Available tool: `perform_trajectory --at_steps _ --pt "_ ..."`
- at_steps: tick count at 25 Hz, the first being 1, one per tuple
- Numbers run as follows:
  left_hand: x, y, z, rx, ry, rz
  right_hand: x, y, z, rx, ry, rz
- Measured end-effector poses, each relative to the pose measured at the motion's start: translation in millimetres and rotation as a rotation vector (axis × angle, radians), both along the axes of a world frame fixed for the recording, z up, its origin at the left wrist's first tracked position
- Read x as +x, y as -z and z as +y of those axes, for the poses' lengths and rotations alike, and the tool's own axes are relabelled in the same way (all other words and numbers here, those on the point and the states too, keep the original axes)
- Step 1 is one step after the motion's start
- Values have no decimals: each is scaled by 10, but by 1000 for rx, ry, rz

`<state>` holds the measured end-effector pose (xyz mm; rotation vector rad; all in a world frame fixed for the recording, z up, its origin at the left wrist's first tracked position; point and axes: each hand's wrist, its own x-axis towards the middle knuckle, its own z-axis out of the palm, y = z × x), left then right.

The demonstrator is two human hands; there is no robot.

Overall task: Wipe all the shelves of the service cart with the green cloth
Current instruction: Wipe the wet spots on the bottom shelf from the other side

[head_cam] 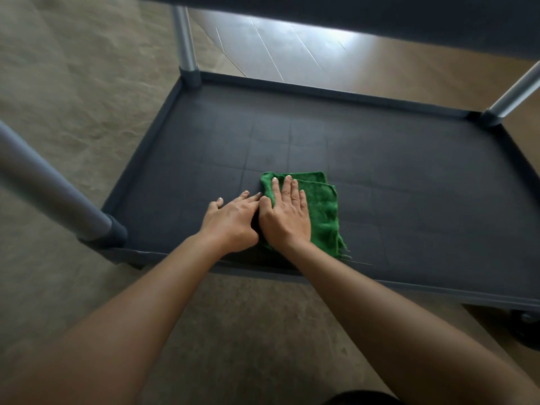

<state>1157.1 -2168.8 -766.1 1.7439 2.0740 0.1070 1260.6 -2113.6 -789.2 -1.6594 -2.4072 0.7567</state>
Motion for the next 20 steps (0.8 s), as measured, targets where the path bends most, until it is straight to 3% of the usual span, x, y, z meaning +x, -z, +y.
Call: perform_trajectory --at_steps 4,8,14,18,20 --pt "-196 -102 -25 117 -47 -39 23 5 -8 25 6 -1" --pt "-566 -123 -211 129 -207 111 -7 30 -21 37 44 32" --pt "-629 -96 -295 155 -285 14 -243 25 -38 34 94 72" --pt "-631 -128 -294 122 -287 27 -579 -60 -89 -37 -9 161" --pt "-621 -193 -288 112 -301 -61 -761 -150 -124 -193 -2 320"
